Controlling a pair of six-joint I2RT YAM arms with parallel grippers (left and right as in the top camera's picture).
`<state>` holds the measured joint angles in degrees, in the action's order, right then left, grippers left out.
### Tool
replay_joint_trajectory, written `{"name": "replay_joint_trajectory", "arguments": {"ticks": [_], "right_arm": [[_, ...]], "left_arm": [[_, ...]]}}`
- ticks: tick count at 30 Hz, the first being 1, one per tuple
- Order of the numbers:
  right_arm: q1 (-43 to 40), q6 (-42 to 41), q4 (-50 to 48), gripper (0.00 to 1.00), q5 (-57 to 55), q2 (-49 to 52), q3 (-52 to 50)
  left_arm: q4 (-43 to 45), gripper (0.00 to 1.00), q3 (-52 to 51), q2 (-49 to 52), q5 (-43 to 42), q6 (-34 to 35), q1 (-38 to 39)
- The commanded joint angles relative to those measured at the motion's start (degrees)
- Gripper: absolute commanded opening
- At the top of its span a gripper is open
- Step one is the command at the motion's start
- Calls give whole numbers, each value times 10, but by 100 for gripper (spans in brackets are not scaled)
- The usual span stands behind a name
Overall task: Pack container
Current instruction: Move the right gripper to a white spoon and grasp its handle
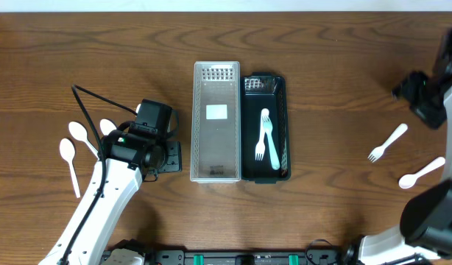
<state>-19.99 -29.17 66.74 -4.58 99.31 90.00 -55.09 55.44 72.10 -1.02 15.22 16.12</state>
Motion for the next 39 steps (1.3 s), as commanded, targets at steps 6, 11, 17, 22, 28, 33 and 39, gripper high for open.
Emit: {"name": "replay_joint_trajectory", "arguments": {"ticks": [6,11,17,22,28,33,39], "right_arm": [[-63,51,-101,73,42,54,-152],[-60,57,-154,73,42,66,-200],[-59,57,-219,72,42,66,-254],[-59,57,-246,72,42,66,-276],[-59,57,-255,68,42,66,-278],[-59,57,-255,49,42,66,-278],[-59,57,-254,30,42,66,-278]], "left_arm": [[0,61,11,-6,9,-1,-3],[-1,61,11,-6,9,-1,-3],[-1,61,10,-6,9,-1,-3],[-1,61,10,-6,9,-1,-3],[-1,61,10,-6,9,-1,-3],[-1,61,10,-6,9,-1,-3],[-1,61,10,-6,9,-1,-3]]}}
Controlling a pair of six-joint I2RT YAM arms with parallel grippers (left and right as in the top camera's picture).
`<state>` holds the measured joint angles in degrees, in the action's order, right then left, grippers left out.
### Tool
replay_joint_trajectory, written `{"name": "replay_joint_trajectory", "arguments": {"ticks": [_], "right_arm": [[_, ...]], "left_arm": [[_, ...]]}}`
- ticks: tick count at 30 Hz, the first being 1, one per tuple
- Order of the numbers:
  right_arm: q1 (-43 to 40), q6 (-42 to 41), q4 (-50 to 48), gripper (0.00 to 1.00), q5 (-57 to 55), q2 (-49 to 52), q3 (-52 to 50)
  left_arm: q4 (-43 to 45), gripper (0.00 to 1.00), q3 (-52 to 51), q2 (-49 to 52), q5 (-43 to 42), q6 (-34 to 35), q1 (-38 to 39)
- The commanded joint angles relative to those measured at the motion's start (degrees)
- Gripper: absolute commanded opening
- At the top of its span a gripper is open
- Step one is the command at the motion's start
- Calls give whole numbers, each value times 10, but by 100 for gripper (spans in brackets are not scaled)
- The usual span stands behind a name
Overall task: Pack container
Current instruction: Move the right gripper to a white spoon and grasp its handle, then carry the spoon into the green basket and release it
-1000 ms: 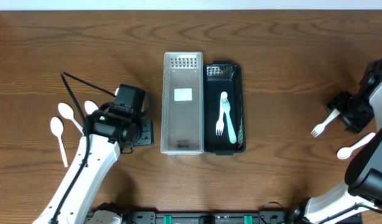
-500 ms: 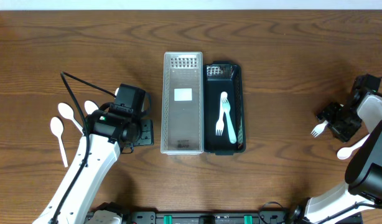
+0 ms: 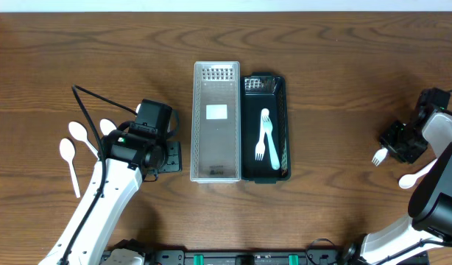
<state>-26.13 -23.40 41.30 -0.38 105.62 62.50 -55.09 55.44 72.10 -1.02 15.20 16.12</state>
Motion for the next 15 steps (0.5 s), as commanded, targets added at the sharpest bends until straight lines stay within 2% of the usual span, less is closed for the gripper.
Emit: {"name": "replay_joint_trajectory", "arguments": {"ticks": [1,4,11,15], "right_arm": [[3,-1,0,26,0,3,-3],[3,-1,-1,17,0,3,-3],[3,0,-3,5,0,3,-3],[6,11,-6,6,17,1,-2]], "left_arm": [[-1,61,10,-6,9,-1,-3],[-1,61,10,-6,9,-1,-3],[-1,61,10,-6,9,-1,-3],[-1,61,10,-6,9,-1,-3]]}}
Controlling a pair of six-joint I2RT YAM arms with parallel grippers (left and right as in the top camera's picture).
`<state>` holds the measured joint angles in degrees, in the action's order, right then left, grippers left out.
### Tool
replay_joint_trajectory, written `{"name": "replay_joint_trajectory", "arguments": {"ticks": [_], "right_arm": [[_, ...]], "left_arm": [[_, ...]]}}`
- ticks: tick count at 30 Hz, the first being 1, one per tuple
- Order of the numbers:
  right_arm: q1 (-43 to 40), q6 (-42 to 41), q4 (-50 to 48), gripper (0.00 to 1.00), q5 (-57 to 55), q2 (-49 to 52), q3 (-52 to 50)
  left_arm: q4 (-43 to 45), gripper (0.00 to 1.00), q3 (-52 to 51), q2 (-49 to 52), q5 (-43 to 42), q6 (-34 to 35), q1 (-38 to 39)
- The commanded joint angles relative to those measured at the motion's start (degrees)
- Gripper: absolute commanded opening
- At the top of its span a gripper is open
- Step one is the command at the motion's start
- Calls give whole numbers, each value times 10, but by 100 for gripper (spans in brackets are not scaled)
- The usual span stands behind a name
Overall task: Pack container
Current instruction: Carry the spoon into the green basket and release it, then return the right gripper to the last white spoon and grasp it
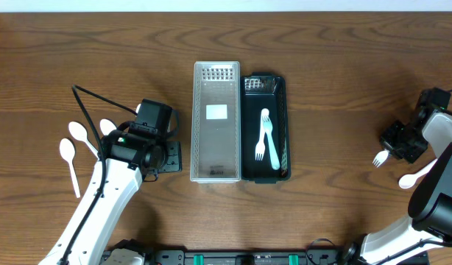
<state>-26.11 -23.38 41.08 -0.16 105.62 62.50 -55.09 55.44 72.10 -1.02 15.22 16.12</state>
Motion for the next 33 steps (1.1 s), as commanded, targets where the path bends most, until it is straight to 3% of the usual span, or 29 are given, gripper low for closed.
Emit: {"name": "replay_joint_trajectory", "arguments": {"ticks": [1,6,17,23,33], "right_arm": [[9,14,-3,6,21,-2,0],[65,20,23,6,25,-45,26],[368,14,68,7,-5,-157,189],[491,-50,62,5,-62,-128,194],[548,-78,89,6,-54,18,185]], "left_arm": [[-1,61,10,-6,9,-1,-3],[0,61,10,-6,9,-1,-3],[0,61,10,-6,9,-1,-3],[-1,61,10,-6,9,-1,-3],[1,61,10,-6,9,-1,-3]]}}
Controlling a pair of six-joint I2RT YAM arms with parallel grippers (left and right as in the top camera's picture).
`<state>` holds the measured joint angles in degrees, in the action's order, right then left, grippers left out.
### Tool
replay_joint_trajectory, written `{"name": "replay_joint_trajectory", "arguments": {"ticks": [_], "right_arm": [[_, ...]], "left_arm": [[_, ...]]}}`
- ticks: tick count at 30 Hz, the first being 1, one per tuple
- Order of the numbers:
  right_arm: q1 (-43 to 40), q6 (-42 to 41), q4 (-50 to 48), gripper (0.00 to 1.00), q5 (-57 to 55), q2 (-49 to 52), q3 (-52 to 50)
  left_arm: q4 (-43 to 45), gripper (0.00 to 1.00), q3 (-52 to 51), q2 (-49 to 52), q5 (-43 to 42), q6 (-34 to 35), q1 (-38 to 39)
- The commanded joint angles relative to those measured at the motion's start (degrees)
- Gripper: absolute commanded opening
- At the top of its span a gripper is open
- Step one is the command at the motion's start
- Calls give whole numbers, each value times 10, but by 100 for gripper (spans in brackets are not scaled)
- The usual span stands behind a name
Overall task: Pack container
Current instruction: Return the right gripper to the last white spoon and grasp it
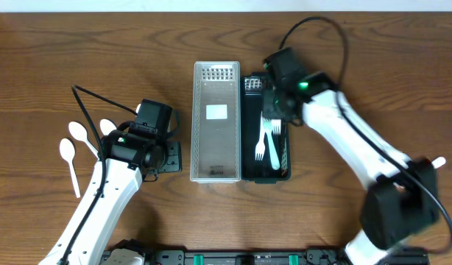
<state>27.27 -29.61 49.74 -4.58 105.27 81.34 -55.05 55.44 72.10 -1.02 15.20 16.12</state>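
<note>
A black container (285,158) at the table's middle holds white forks (260,149). My right gripper (274,118) hangs over its far half, shut on another white fork (274,132) whose tines point toward the near edge. A clear container (216,73) with a white label stands empty just left of the black one. White spoons (68,154) lie at the far left. My left gripper (172,156) rests on the table left of the clear container, with nothing seen in it; whether its fingers are open or shut does not show.
A black cable (86,114) loops over the table near the spoons. The right arm stretches from the near right corner across to the black container. A white spoon tip (434,160) shows beside that arm at the far right.
My right gripper was at the far right, at the fork on the table. It is now over the black container with that fork in it. The left arm has not moved.
The right gripper was first raised at the far right edge, above a fork and a spoon on the table. At the two later moments it was down at the fork. Now the fork is off the table there and hangs over the black container.
</note>
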Motion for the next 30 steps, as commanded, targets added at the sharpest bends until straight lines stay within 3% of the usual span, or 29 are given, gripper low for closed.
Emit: {"name": "replay_joint_trajectory", "arguments": {"ticks": [1,5,6,7,16,21,28,30], "right_arm": [[17,-16,2,6,-10,29,-3],[24,-14,-3,14,-10,31,-2],[24,-12,-3,22,-10,30,0],[24,-8,-2,37,-10,28,3],[-30,7,64,40,-44,-63,114],[-155,-64,111,41,-42,-157,133],[-394,-93,229,65,-33,-198,126],[-456,-84,233,68,-19,-193,108]], "left_arm": [[1,61,10,-6,9,-1,-3],[1,61,10,-6,9,-1,-3],[1,61,10,-6,9,-1,-3],[1,61,10,-6,9,-1,-3],[0,61,10,-6,9,-1,-3],[0,61,10,-6,9,-1,-3],[1,61,10,-6,9,-1,-3],[1,61,10,-6,9,-1,-3]]}}
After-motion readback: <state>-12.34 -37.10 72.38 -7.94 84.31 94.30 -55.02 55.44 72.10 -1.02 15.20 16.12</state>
